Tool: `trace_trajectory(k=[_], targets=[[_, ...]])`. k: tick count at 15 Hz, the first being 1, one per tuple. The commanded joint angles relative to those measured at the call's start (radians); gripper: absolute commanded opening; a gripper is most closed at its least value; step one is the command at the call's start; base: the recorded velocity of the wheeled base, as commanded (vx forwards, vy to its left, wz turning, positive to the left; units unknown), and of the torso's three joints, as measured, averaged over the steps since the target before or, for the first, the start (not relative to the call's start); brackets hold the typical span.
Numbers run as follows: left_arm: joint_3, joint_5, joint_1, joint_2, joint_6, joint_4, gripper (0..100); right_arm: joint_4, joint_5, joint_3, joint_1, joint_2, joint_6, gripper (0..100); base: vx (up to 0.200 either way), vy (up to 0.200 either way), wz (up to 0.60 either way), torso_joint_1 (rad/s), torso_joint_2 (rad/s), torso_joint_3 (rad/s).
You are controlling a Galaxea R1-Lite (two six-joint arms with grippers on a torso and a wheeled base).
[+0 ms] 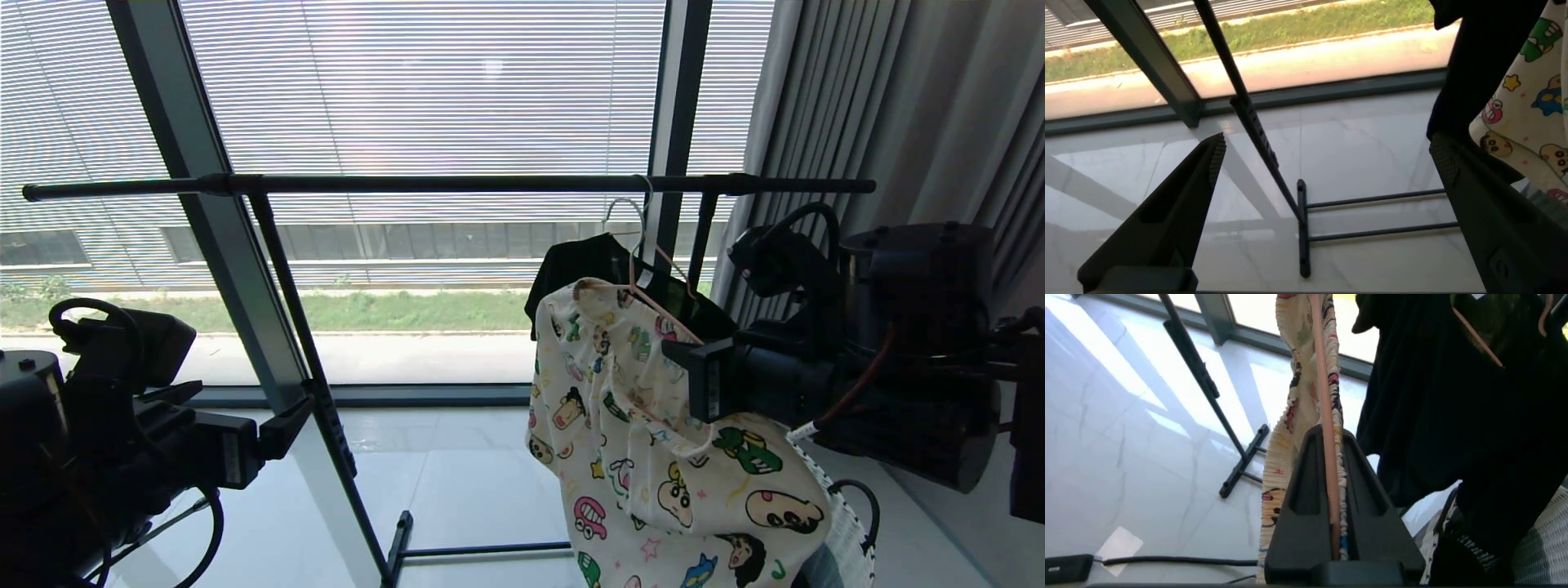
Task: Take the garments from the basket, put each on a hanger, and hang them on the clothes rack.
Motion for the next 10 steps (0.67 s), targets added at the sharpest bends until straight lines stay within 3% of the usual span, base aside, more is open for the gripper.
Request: trace_trajectory(k=[1, 10], targets=[[0.003, -0.001, -0.024, -0.008, -0.003, 0.000, 100, -0.001, 0.000, -0.008, -0.006, 0.001, -0.007, 0, 0.000, 0.000, 0.00, 0.000, 0.00, 0.000], [0.002, -0.001, -0.078, -0.005, 0.001, 0.000, 100, -0.002, 0.001, -0.030, -0.016, 0.000, -0.030, 0, 0.200, 0.200, 0.00, 0.000, 0.00, 0.003]])
